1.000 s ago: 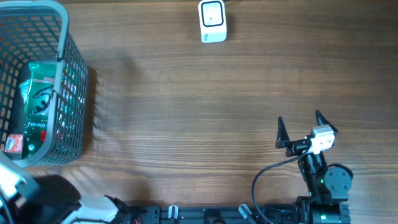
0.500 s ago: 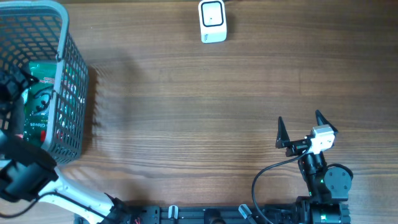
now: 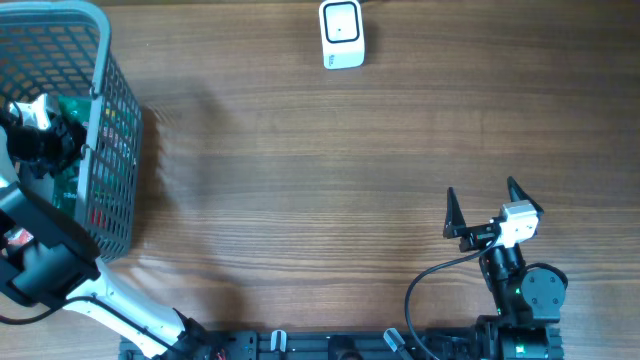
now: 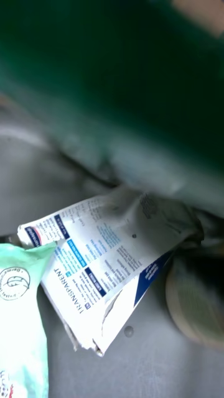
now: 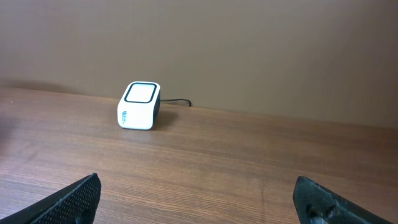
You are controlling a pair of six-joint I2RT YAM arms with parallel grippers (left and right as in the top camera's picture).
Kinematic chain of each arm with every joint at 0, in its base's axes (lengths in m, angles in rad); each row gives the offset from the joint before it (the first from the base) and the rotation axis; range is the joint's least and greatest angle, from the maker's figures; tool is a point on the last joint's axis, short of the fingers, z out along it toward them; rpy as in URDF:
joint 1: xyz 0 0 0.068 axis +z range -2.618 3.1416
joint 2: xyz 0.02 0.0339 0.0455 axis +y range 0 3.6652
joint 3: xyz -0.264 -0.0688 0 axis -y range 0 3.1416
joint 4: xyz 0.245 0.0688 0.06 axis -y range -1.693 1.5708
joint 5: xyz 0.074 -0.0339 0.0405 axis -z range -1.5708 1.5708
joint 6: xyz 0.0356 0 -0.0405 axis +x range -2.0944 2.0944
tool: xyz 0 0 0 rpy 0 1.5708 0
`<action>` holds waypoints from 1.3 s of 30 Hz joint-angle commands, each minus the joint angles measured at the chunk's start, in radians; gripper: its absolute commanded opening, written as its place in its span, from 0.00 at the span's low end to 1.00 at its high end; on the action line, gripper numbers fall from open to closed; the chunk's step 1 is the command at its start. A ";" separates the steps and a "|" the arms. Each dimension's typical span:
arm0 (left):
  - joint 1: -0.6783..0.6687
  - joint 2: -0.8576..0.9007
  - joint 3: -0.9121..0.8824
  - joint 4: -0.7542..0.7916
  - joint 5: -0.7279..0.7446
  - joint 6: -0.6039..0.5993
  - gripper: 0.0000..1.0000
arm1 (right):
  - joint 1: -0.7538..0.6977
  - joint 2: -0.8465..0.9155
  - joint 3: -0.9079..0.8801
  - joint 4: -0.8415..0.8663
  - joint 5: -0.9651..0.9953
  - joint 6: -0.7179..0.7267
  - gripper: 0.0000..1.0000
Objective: Scan the item barcode
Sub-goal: 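Reach the left gripper into the basket and grasp the green plaster pack, then lift the green plaster pack out and lay it on the table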
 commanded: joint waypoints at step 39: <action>-1.016 -0.397 0.339 -0.105 -0.236 -0.382 0.04 | 0.006 -0.002 -0.001 0.003 0.013 -0.013 1.00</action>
